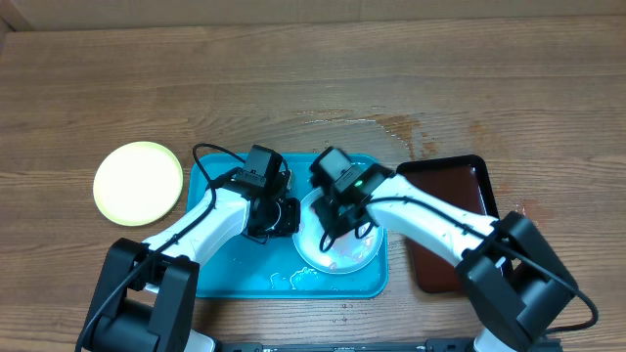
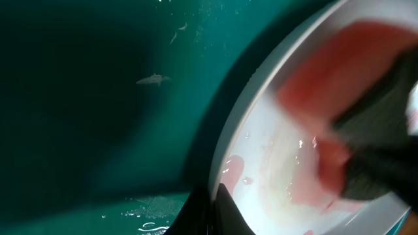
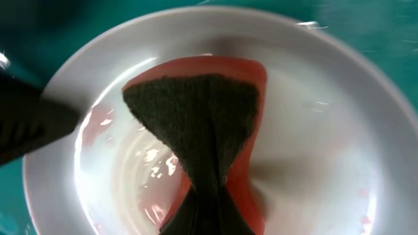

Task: Clean dirty plates on tray and stack at the side
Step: 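Scrub the white plate with the sponge in the right gripper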

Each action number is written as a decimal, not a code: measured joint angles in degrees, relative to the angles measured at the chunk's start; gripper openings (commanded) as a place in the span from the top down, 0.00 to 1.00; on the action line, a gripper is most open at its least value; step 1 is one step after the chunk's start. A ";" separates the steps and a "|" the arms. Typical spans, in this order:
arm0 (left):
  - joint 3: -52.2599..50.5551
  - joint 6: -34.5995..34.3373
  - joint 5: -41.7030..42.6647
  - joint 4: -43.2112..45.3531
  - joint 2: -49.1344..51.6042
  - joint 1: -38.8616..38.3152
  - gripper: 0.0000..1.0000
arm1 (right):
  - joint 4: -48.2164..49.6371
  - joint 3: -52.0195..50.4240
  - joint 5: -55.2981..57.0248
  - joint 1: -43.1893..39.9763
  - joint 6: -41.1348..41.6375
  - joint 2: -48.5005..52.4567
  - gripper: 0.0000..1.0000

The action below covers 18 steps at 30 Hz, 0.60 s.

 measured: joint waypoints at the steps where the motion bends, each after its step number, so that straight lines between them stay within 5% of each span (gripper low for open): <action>1: 0.00 0.00 0.11 -0.07 0.00 0.00 0.96 | -0.28 0.00 0.35 0.74 -0.72 0.00 0.96; 18: -0.02 0.02 1.18 -0.28 0.15 -0.02 0.96 | -12.72 0.55 -2.54 3.17 -8.11 0.00 0.96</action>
